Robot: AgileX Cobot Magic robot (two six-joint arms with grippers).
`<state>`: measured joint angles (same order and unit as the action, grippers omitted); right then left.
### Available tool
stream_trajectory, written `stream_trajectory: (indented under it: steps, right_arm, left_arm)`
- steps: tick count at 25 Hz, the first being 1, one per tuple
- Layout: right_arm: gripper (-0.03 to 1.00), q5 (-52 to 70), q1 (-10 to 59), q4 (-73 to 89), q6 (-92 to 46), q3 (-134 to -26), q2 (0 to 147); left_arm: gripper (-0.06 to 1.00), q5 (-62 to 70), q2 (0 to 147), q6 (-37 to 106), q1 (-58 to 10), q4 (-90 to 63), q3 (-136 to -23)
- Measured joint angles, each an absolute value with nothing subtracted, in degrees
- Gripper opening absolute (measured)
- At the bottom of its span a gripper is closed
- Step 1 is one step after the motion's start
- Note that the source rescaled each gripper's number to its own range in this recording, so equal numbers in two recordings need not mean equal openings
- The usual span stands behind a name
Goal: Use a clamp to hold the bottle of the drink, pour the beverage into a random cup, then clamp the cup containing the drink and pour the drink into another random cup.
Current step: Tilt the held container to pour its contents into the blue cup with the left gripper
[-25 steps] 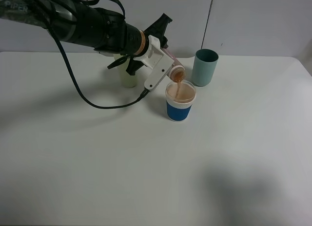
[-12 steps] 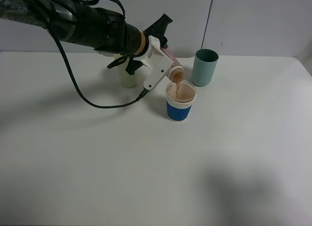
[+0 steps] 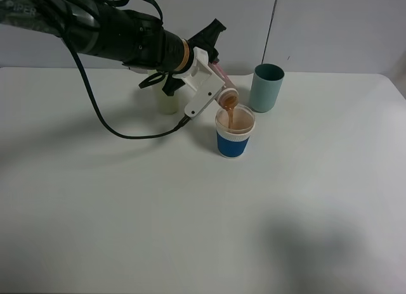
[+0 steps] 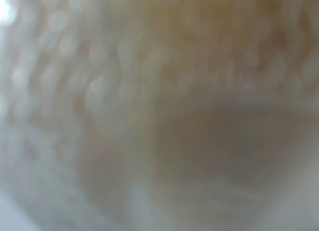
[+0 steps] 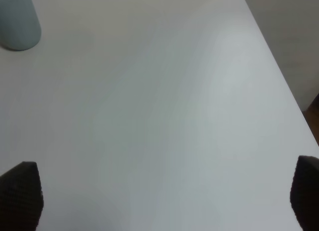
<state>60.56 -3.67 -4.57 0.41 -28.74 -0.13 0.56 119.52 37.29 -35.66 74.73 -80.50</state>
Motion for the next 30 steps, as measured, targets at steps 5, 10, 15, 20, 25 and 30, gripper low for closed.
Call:
stream_trajectory:
  steps: [5,10,15,20,25,30]
  right_arm:
    - [1.00,60.56,-3.67,-4.57,0.41,-28.74,-0.13]
    - [1.00,60.56,-3.67,-4.57,0.41,-28.74,-0.13]
    - [1.00,60.56,-3.67,-4.57,0.41,-28.74,-0.13]
    - [1.00,60.56,-3.67,-4.57,0.41,-28.74,-0.13]
    - [1.00,60.56,-3.67,-4.57,0.41,-28.74,-0.13]
    - [1.00,60.56,-3.67,-4.57,0.41,-28.74,-0.13]
  left_arm:
    - [0.00,0.41,119.52,37.68,-35.66,74.73,-81.74]
    - [0.00,0.35,119.35,37.91,-35.66,74.73,-82.26]
    - [0.00,0.35,119.35,37.90,-35.66,74.73,-82.26]
    - [0.00,0.35,119.35,37.98,-35.66,74.73,-82.26]
    - [0.00,0.35,119.35,38.33,-35.66,74.73,-82.26]
    - [0.00,0.35,119.35,38.47,-35.66,74.73,-82.26]
